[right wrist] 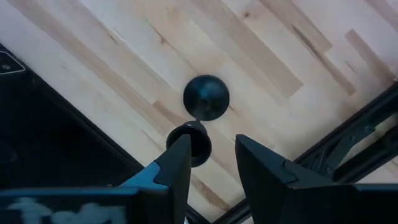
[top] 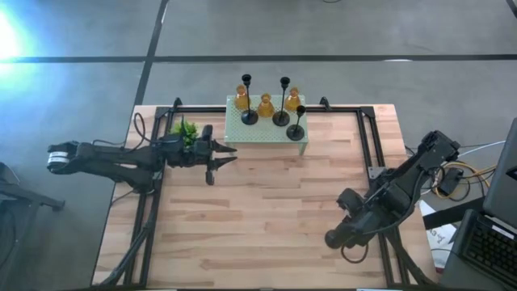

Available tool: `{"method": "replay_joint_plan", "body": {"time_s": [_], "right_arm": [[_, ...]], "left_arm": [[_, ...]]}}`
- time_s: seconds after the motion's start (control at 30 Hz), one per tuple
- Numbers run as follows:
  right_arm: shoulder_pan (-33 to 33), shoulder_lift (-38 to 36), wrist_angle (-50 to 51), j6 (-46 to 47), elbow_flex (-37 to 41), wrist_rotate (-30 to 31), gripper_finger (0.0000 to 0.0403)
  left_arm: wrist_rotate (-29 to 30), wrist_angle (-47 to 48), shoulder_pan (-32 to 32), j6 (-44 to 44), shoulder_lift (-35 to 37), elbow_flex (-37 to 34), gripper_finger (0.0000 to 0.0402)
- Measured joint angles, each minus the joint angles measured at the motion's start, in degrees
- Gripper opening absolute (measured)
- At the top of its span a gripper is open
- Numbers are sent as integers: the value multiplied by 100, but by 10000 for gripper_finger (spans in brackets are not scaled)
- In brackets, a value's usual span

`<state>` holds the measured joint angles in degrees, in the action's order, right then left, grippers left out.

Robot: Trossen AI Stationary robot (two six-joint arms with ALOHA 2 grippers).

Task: Pick & Place candle stick holders
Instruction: Put the black candle holder on the shelf

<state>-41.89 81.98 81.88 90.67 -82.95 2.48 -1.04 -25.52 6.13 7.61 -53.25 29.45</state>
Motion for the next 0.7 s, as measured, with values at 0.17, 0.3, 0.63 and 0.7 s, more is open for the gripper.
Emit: {"method": "replay_joint_plan", "body": {"time_s": [0.17, 0.3, 0.63, 0.7], "right_arm": [[-13, 156, -39, 3, 5, -156, 133], [-54, 287, -67, 0, 8, -234, 134], [-111, 363, -170, 103, 32, -239, 110], [-123, 360, -171, 129, 66, -239, 104]], "left_arm": [[0, -1, 0, 48, 0, 45, 108], [1, -1, 0, 51, 0, 46, 108], [0, 31, 1, 53, -12, 46, 108], [0, 28, 0, 53, -13, 46, 108]]}}
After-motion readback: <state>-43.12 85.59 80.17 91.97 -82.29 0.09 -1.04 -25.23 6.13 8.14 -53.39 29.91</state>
